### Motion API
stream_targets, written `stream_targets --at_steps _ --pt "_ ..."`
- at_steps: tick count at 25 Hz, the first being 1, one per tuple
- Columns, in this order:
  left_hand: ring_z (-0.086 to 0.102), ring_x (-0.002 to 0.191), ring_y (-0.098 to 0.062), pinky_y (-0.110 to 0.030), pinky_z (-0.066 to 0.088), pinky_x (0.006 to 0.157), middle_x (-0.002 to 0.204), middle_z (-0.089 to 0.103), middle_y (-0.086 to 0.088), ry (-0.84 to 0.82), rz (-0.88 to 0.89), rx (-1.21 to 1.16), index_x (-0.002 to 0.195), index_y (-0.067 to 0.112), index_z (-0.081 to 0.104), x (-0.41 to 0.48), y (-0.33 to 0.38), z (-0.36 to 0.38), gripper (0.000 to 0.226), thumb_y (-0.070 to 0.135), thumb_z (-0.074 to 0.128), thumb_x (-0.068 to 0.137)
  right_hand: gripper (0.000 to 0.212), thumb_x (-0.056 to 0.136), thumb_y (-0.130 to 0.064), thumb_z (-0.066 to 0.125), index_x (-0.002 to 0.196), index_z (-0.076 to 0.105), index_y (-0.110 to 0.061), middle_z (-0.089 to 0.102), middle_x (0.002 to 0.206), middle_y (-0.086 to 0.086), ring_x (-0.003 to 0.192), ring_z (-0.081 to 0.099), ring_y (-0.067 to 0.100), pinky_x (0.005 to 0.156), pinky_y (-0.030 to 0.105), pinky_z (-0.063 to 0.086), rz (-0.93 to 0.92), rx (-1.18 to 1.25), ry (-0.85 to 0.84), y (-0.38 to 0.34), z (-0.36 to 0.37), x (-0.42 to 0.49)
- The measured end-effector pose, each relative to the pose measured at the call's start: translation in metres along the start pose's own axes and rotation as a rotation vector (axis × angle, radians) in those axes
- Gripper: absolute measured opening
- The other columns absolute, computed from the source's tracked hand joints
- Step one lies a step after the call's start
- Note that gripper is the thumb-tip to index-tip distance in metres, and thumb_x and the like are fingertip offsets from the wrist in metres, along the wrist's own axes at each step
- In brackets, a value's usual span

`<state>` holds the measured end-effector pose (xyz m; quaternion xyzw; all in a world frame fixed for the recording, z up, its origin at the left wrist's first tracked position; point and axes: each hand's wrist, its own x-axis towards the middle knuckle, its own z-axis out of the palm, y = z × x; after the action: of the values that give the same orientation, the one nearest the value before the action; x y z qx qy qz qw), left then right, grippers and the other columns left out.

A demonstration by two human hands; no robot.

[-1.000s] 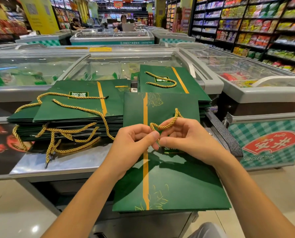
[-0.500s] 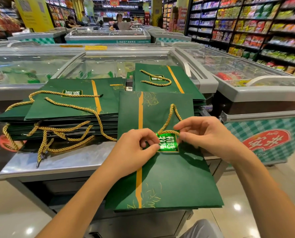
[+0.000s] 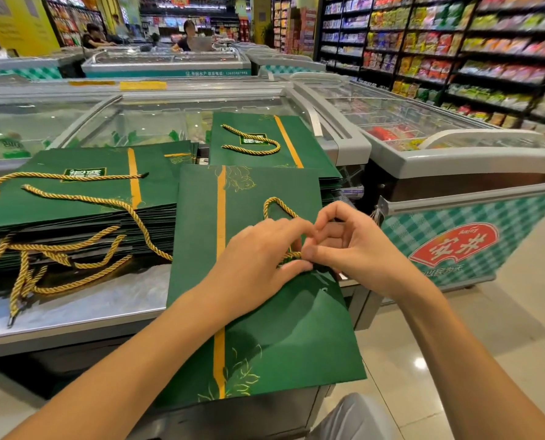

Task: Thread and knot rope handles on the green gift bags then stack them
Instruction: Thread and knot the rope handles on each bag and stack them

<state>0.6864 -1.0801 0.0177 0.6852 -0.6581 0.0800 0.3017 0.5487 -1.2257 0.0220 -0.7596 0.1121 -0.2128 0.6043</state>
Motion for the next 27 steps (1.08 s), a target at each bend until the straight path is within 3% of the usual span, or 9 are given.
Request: stream_targets --at_steps 4,7,10,12,15,20,27 --pt "0.063 0.086 -0.008 -0.041 0.053 0.076 0.093 0.071 0.014 0.084 -0.018 -0.092 0.11 0.029 0.071 -0.003 -0.007 0.007 0.023 0.036 0.068 0.089 0.038 0.082 -0.002 0.08 0.104 0.05 -0.011 0.072 0.09 0.008 0.07 0.069 0.016 0.059 0.026 0.051 -0.029 -0.052 0.082 0.001 0.003 -0.005" --pt "0.065 0.083 -0.009 -0.04 0.053 0.079 0.091 0.073 0.015 0.104 -0.025 -0.103 0.101 0.026 0.075 -0.007 -0.007 0.01 0.016 0.033 0.068 0.088 0.03 0.085 -0.004 0.079 0.105 0.059 -0.014 0.072 0.097 0.009 0.079 0.071 0.02 0.06 0.03 0.056 -0.054 -0.093 0.226 0.004 0.007 -0.02" --pt "0.063 0.083 -0.006 -0.035 0.049 0.083 0.091 0.073 0.017 0.089 -0.011 -0.136 0.097 0.024 0.076 -0.007 -0.008 0.008 0.011 0.03 0.071 0.088 0.013 0.089 -0.007 0.076 0.095 0.069 -0.016 0.072 0.089 0.002 0.08 0.069 0.017 0.07 0.029 0.058 -0.07 -0.153 0.452 0.01 0.014 -0.046" --pt "0.061 0.084 -0.004 -0.028 0.044 0.085 0.092 0.072 0.018 0.059 -0.006 -0.159 0.097 0.025 0.076 -0.008 -0.009 0.008 0.009 0.028 0.074 0.089 0.012 0.088 -0.006 0.076 0.089 0.072 -0.017 0.071 0.08 0.0 0.071 0.065 0.009 0.067 0.025 0.055 -0.019 -0.16 0.535 0.015 0.023 -0.066" --pt "0.059 0.085 -0.004 -0.022 0.037 0.084 0.092 0.072 0.02 0.025 0.007 -0.2 0.1 0.029 0.076 -0.009 -0.008 0.006 0.013 0.028 0.076 0.087 0.018 0.084 -0.005 0.077 0.093 0.075 -0.02 0.071 0.077 0.002 0.069 0.062 0.011 0.069 0.037 0.058 0.088 -0.092 0.542 0.024 0.036 -0.085" --pt "0.061 0.086 -0.007 -0.028 0.038 0.083 0.089 0.07 0.023 -0.019 0.06 -0.207 0.098 0.032 0.077 -0.01 -0.009 0.005 0.01 0.033 0.075 0.088 0.023 0.084 0.0 0.077 0.1 0.078 -0.016 0.076 0.083 0.005 0.074 0.067 0.013 0.072 0.02 0.057 0.126 0.049 0.561 0.023 0.04 -0.093" --pt "0.059 0.083 -0.007 -0.028 0.037 0.08 0.084 0.065 0.025 -0.007 0.068 -0.209 0.094 0.031 0.075 -0.011 -0.006 0.004 0.006 0.033 0.075 0.088 0.028 0.09 0.006 0.067 0.104 0.079 -0.015 0.076 0.09 0.007 0.081 0.067 0.01 0.07 0.019 0.054 0.181 0.223 0.499 0.018 0.038 -0.098"
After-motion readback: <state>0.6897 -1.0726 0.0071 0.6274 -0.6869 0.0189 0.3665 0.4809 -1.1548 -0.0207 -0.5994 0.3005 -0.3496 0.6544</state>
